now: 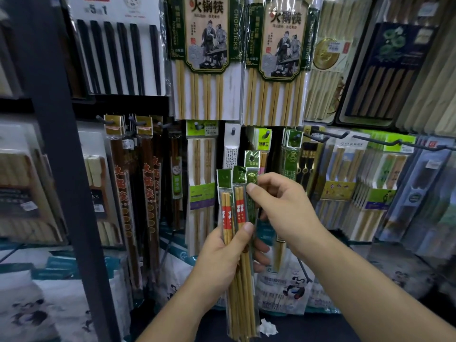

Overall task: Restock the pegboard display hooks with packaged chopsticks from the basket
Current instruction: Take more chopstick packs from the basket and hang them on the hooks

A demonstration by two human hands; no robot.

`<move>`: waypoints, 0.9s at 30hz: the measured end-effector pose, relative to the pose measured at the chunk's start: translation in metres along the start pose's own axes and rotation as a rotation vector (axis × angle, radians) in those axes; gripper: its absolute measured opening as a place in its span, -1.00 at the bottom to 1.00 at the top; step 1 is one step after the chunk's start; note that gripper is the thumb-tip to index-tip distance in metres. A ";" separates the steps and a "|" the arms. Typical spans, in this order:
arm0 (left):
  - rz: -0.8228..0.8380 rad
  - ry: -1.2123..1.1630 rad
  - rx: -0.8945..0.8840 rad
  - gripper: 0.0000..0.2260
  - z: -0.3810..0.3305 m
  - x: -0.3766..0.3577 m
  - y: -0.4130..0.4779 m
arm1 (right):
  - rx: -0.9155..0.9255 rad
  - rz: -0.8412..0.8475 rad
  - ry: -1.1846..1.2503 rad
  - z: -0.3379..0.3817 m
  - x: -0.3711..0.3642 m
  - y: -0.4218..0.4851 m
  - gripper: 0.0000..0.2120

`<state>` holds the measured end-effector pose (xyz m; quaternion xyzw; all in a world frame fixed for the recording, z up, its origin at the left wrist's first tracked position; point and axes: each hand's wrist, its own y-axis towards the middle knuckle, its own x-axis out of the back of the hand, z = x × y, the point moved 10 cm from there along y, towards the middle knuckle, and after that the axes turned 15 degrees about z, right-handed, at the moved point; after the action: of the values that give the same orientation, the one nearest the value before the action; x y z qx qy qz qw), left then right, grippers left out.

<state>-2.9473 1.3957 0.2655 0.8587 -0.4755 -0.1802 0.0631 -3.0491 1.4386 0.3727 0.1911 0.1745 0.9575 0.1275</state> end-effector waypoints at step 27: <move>-0.075 0.033 -0.028 -0.58 -0.003 0.008 0.003 | -0.014 -0.432 0.026 0.003 0.099 0.015 -0.58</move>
<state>-2.9448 1.3868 0.2668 0.8779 -0.4392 -0.1749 0.0762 -3.1389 1.4564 0.4128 0.1360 0.2062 0.9115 0.3288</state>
